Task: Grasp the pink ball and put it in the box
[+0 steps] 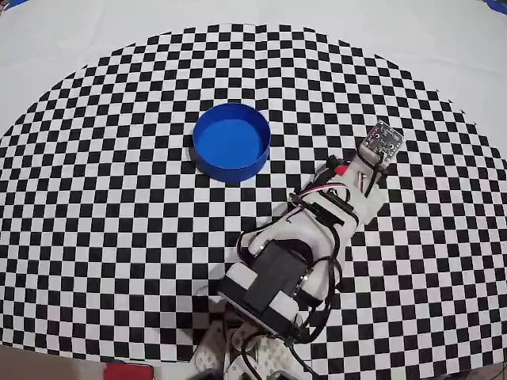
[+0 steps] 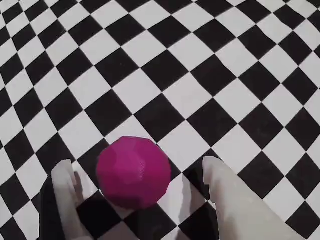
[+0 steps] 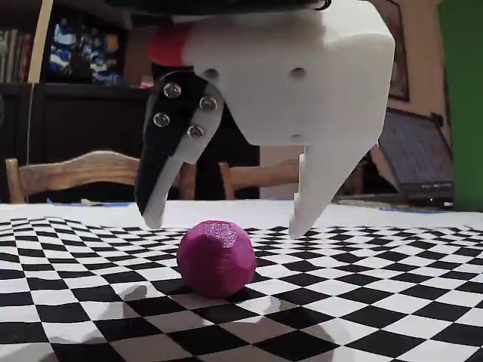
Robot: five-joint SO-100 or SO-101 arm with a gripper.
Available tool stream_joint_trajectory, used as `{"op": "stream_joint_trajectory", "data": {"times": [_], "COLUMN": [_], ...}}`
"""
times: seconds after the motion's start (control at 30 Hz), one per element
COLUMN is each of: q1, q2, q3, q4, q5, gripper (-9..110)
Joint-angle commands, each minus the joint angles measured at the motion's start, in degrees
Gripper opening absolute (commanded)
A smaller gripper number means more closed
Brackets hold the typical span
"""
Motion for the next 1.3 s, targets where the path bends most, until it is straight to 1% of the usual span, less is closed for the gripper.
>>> {"op": "stream_joint_trajectory", "data": {"times": [0.0,1.27], "q1": [0.0,-0.3], "q2": [-0.4,-10.1], "q3": [-2.5,-9.9], "q4": [-0.9,-0.9], "q5": [0.5,0.5], "gripper": [29,29]}}
